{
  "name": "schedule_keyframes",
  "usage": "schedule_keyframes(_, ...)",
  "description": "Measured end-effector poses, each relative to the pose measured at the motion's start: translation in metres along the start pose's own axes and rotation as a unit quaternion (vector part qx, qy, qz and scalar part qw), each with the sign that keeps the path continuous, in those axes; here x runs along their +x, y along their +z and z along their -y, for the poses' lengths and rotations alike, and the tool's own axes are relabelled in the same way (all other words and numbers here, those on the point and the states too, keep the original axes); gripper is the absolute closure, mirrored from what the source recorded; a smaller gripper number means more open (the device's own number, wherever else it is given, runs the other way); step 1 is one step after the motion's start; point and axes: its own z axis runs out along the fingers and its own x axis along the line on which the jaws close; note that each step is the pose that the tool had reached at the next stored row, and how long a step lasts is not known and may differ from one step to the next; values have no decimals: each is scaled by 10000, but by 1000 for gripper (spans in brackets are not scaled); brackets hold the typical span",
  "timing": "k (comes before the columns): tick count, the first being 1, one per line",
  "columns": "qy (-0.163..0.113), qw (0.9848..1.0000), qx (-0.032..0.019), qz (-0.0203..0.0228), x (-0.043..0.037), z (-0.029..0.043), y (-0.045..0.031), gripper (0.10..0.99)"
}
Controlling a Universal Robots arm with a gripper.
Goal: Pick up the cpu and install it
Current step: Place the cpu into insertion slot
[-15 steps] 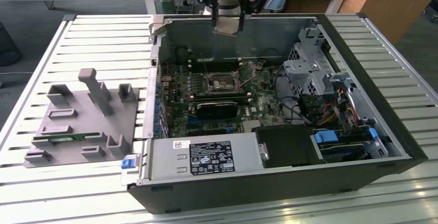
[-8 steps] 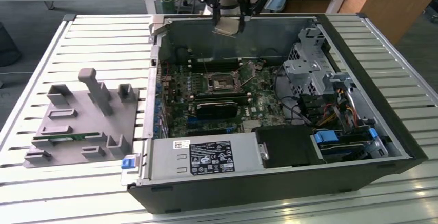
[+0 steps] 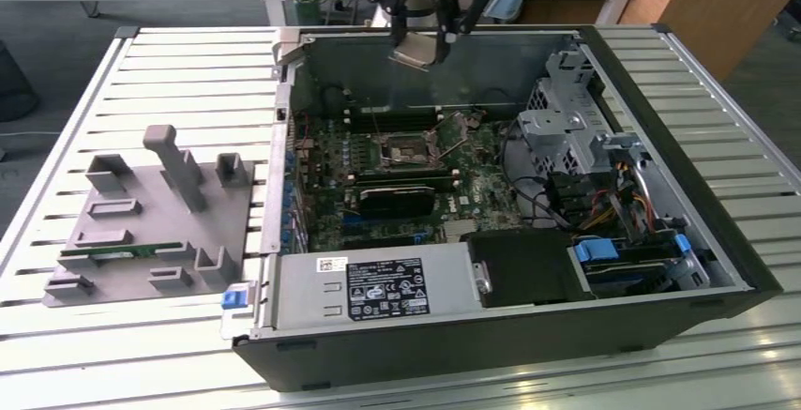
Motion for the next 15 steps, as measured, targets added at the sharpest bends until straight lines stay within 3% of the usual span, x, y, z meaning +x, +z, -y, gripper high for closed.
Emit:
schedule_keyframes(4,358,9994,1,33,0,1,8,553)
schedule_keyframes(7,634,9980,2,59,0,1,13,553)
schedule_keyframes(10,900,9959,3,83,0,1,18,553)
schedule_keyframes(15,1337,9910,5,123,0,2,27,553)
